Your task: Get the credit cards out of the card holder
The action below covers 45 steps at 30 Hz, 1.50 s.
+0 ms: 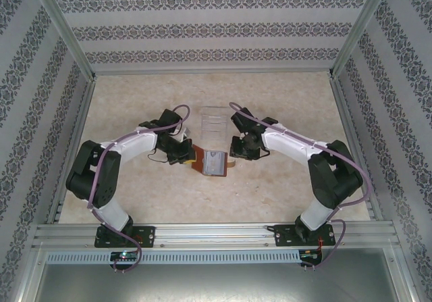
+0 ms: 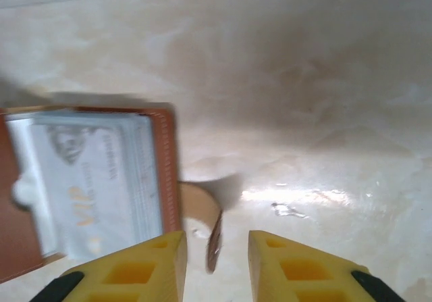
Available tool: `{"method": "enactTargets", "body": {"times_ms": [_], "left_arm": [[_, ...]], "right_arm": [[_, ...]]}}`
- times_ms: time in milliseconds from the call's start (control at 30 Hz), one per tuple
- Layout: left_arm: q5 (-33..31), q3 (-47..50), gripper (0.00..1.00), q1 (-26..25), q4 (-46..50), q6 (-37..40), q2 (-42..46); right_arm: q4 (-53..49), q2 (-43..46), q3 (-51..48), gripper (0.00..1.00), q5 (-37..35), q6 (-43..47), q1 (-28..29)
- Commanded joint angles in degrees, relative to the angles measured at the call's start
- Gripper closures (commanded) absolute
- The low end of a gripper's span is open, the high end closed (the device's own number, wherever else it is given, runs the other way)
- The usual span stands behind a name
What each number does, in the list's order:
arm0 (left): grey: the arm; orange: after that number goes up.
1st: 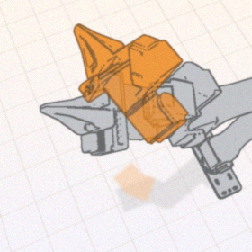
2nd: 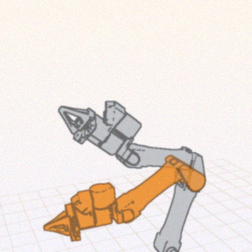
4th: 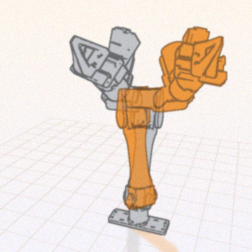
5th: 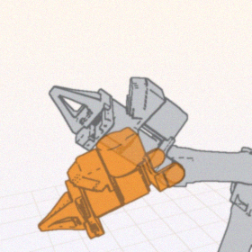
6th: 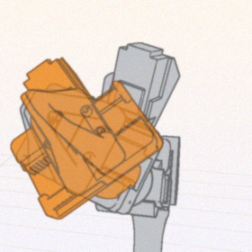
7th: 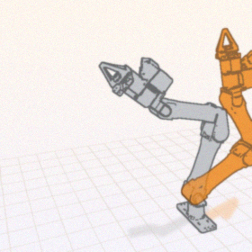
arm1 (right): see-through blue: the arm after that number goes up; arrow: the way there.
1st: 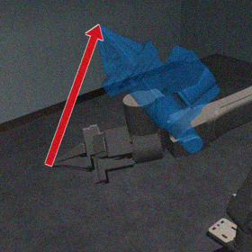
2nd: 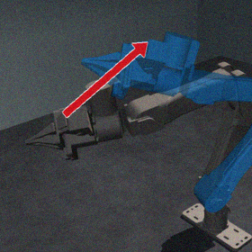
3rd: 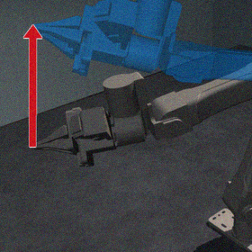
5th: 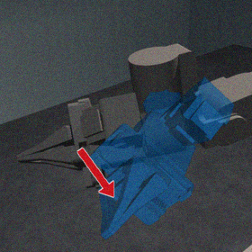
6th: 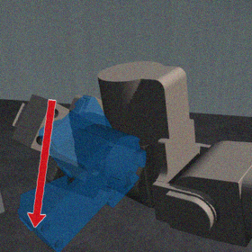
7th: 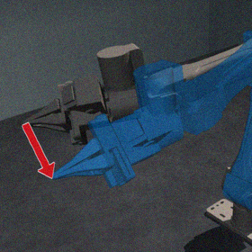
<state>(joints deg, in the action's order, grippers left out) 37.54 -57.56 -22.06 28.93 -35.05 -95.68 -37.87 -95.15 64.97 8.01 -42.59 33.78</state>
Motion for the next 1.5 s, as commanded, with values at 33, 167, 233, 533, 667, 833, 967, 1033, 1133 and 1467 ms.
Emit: {"method": "enactTargets", "body": {"times_ms": [33,167,233,533,667,833,967,1033,1133,1467], "left_arm": [[0.89,1.67,0.99,-1.18,-3.32,-3.1,2.06],[0.44,2.41,0.99,-2.15,-4.44,-4.38,2.24],[0.52,2.79,0.99,-2.46,-5.01,-4.79,2.34],[-0.59,2.9,0.99,-2.99,-4.37,-4.68,2.08],[-0.65,2.79,0.99,-3.11,-4.1,-4.44,1.51],[-0.97,2.5,0.98,-3.19,-3.62,-4.42,1.28],[-1.06,2.51,0.98,-3.21,-3.53,-4.38,1.11],[-1.3,2.46,0.97,-3.17,-3.23,-4.26,1.17],[-2.05,2.49,0.97,-3.19,-2.51,-4.03,1.1],[-11.03,1.49,0.8,-3.26,4.16,-0.51,-0.38]], "right_arm": [[-3.88,1.46,5.04,0.64,-0.39,0.07,3.04],[-2.43,-0.3,8.42,0.63,2.05,-0.86,5.08],[-1.07,-1.39,9.17,0.62,3.52,-1.22,5.53],[0.23,-6.96,6.23,0.59,1.88,-0.74,4.07],[2.56,-8.73,4.18,0.58,2.89,-0.91,3.37],[4.14,-10.86,3.07,0.58,3.58,-1.06,3.33],[5.15,-12.39,2.15,0.6,4.16,-1.27,3.31],[5.58,-12.77,1.59,0.61,4.25,-1.36,3.27],[6.03,-13.21,0.99,0.63,4.29,-1.53,3.22],[5.88,-13.4,0.32,0.64,3.94,-1.53,3.23]]}}
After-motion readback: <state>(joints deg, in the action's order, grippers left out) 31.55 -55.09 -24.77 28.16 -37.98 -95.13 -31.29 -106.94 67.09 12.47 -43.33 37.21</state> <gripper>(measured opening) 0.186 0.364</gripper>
